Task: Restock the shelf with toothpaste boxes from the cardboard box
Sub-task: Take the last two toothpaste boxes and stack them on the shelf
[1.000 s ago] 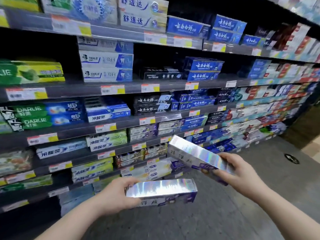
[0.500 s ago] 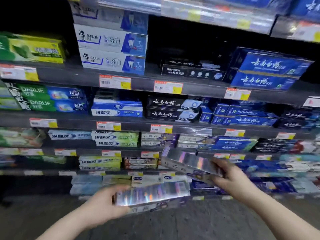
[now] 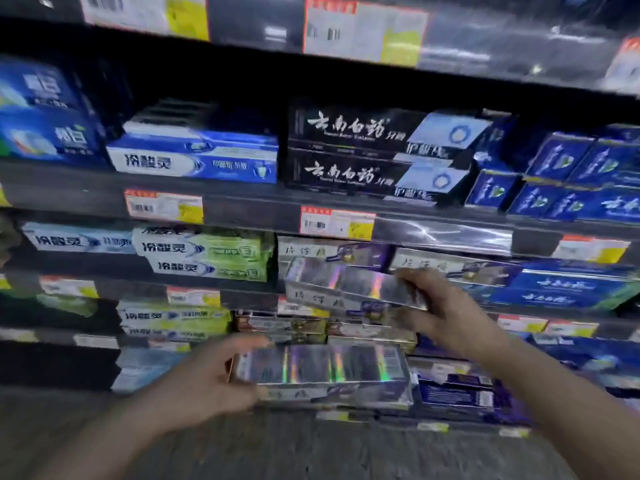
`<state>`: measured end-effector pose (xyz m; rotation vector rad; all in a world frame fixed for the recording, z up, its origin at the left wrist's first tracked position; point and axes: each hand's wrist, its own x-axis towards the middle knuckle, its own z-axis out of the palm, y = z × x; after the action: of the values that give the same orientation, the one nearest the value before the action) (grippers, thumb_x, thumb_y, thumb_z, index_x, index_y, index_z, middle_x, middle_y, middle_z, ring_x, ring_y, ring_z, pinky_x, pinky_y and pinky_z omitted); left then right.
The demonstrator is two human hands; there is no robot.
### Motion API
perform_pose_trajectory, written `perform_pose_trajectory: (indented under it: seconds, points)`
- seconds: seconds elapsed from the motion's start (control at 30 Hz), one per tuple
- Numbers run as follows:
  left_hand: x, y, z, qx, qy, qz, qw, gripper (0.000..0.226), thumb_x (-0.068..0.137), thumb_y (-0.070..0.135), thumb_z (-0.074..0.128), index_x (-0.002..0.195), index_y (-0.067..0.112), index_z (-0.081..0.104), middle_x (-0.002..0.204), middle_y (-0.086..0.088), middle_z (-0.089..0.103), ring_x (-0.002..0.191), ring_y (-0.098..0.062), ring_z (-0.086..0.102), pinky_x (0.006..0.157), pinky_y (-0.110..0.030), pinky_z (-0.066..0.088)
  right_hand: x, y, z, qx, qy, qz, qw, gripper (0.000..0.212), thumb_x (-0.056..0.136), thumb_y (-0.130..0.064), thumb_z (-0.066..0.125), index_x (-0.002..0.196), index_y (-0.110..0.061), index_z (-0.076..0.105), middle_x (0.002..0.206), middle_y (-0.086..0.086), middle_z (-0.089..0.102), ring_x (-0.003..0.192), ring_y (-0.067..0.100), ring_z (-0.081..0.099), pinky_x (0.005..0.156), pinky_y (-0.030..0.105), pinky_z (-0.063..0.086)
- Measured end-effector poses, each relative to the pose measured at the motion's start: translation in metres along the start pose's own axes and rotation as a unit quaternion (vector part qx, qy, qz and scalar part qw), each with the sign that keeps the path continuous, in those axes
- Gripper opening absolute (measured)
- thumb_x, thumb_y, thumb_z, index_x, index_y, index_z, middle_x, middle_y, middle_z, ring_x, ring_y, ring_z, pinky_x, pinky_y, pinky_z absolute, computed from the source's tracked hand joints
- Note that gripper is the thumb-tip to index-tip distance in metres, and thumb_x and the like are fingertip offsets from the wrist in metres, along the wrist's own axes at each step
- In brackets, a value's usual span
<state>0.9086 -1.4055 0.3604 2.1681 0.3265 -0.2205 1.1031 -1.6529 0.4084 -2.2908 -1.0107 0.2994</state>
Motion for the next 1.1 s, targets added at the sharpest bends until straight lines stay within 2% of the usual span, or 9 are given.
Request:
perform_pose_trajectory:
  seconds: [0.07,0.17,0.27,0.43,0.53,0.7,0.83,0.9,1.1]
  points:
    - [0.022,-0.008,0.001,-0.014,0.010,0.003,1.000,0.052,0.072,0.028,0.074,0.095,0.057,0.037,0.118,0.024,0.041,0.093,0.003,0.059,0.064,-0.002,0.042,0.018,0.015,0.012,0.010,0.009,-0.023,1.000,0.050,0.076,-0.019,0.072,0.122,-0.017,0.052,0.100,-0.007,0.051,0.096,0.014,0.051,0.085,0.021,0.040]
    - [0.050,-0.023,0.000,0.002,0.029,0.024,0.999,0.068,0.023,0.077,0.070,0.087,0.067,0.048,0.121,0.024,0.040,0.109,0.002,0.045,0.084,-0.011,0.038,0.040,0.032,0.027,0.006,0.024,-0.054,0.998,0.046,0.078,-0.019,0.070,0.119,-0.029,0.050,0.100,-0.011,0.050,0.096,0.012,0.052,0.086,0.026,0.042]
    - [0.077,-0.047,0.005,-0.004,0.041,0.054,0.998,0.074,0.014,0.090,0.053,0.085,0.072,0.050,0.112,0.038,0.037,0.102,0.020,0.039,0.087,-0.015,0.036,0.056,0.048,0.042,-0.017,0.050,-0.081,0.995,0.041,0.078,-0.023,0.070,0.107,-0.042,0.048,0.098,-0.022,0.049,0.089,-0.009,0.050,0.080,0.008,0.037]
    - [0.108,-0.068,0.014,-0.006,0.107,0.147,0.983,0.045,0.043,0.052,0.085,0.075,0.069,0.058,0.095,0.048,0.052,0.085,0.030,0.048,0.070,-0.005,0.042,0.070,0.069,0.062,-0.080,0.091,-0.099,0.988,0.053,0.073,-0.041,0.068,0.120,-0.025,0.051,0.108,-0.006,0.058,0.098,0.013,0.054,0.085,0.018,0.042]
    - [0.121,-0.086,0.017,0.033,0.169,0.178,0.969,0.052,0.032,0.066,0.070,0.081,0.072,0.053,0.095,0.045,0.059,0.095,0.015,0.057,0.078,-0.016,0.050,0.072,0.074,0.069,-0.093,0.106,-0.113,0.983,0.050,0.077,-0.034,0.069,0.121,-0.020,0.051,0.113,0.003,0.060,0.103,0.020,0.055,0.092,0.033,0.043]
    - [0.131,-0.098,0.017,-0.003,0.172,0.200,0.965,0.078,0.021,0.084,0.065,0.095,0.058,0.060,0.108,0.026,0.063,0.108,-0.001,0.056,0.096,-0.037,0.045,0.077,0.075,0.080,-0.180,0.165,-0.140,0.960,0.052,0.081,-0.030,0.066,0.129,-0.014,0.050,0.116,0.003,0.056,0.112,0.017,0.051,0.085,0.014,0.031]
    - [0.129,-0.090,0.017,-0.004,0.168,0.195,0.966,0.072,0.020,0.079,0.070,0.089,0.062,0.059,0.108,0.031,0.059,0.106,0.005,0.052,0.094,-0.032,0.042,0.074,0.072,0.081,-0.259,0.186,-0.161,0.934,0.068,0.070,-0.049,0.056,0.129,-0.016,0.052,0.122,0.010,0.053,0.115,0.025,0.049,0.096,0.026,0.035]
    - [0.127,-0.085,0.018,-0.013,0.166,0.179,0.970,0.052,0.041,0.055,0.084,0.088,0.056,0.062,0.111,0.031,0.054,0.107,0.005,0.053,0.092,-0.027,0.042,0.071,0.070,0.079,-0.281,0.186,-0.160,0.928,0.070,0.069,-0.054,0.055,0.130,-0.020,0.050,0.119,0.008,0.053,0.112,0.026,0.050,0.094,0.032,0.040]
    - [0.131,-0.075,0.020,0.035,0.184,0.205,0.961,0.040,0.073,0.023,0.074,0.088,0.053,0.052,0.099,0.039,0.045,0.082,0.028,0.045,0.069,-0.003,0.031,0.071,0.067,0.083,-0.335,0.240,-0.154,0.898,0.047,0.078,-0.044,0.064,0.118,-0.018,0.061,0.114,0.006,0.064,0.108,0.031,0.054,0.086,0.040,0.048]
